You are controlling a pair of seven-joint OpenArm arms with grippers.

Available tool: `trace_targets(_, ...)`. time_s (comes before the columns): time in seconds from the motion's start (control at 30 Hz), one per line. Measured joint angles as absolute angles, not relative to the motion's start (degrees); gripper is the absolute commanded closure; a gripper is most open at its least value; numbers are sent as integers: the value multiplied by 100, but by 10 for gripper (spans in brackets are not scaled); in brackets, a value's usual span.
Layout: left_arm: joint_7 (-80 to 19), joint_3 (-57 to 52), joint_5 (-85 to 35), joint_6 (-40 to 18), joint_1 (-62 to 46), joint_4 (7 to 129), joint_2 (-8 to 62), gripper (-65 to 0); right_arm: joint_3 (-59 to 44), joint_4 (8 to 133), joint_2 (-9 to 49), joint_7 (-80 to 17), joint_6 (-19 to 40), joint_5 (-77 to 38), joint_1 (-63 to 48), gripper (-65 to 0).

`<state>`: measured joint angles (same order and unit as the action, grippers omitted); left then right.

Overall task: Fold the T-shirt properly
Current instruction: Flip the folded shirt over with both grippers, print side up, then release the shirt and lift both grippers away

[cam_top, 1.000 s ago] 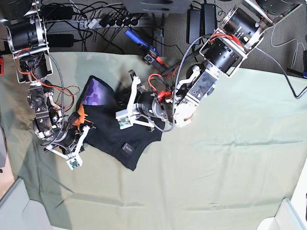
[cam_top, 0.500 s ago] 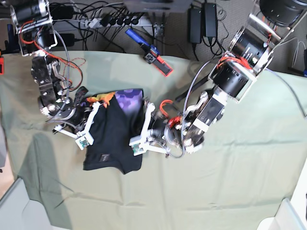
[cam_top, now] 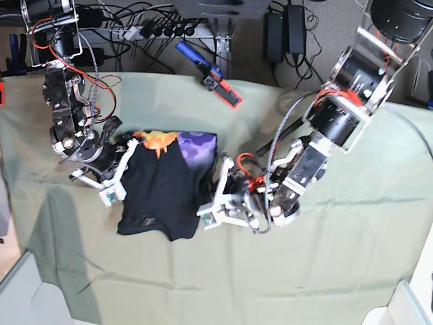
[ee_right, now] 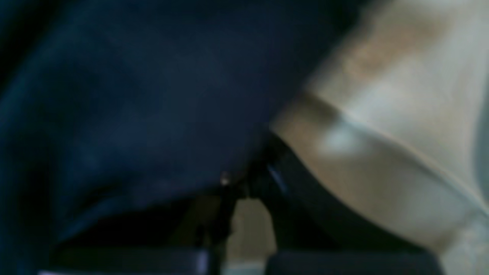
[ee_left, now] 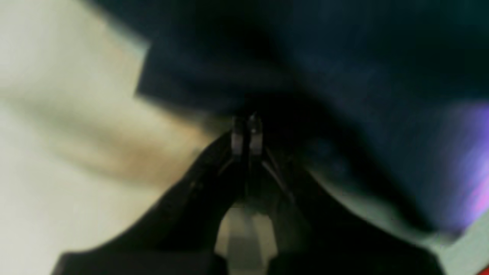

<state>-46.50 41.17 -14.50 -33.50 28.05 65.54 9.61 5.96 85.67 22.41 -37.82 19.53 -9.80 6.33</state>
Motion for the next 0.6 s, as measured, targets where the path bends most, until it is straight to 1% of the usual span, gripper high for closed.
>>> trace_targets(0.13, -5170, 4119, -1741, -3251, 2694, 7314, 1428, 0, 134, 8591, 2252, -3887, 1951, -1479, 646, 0)
trace_targets(0.27, -5555, 4112, -2259, -3148, 2593, 8405, 1879, 0, -152, 8650, 2237, -3964, 1953, -1739, 578, 0)
trace_targets(0.4, -5704, 3898, -2517, -3131, 2049, 9225, 2215, 0, -384, 8980, 2239, -4058, 1953, -1772, 320, 0)
trace_targets(0.47, -5734, 3647, -2497, -3138, 1651, 9537, 2421, 0, -493, 9190, 2237, -4077, 1951, -1778, 126, 0)
trace_targets(0.6, -5743, 2801, -2665, -3131, 1033, 10180, 2764, 0, -698, 9550, 2235, -4080, 1951, -1809, -226, 0)
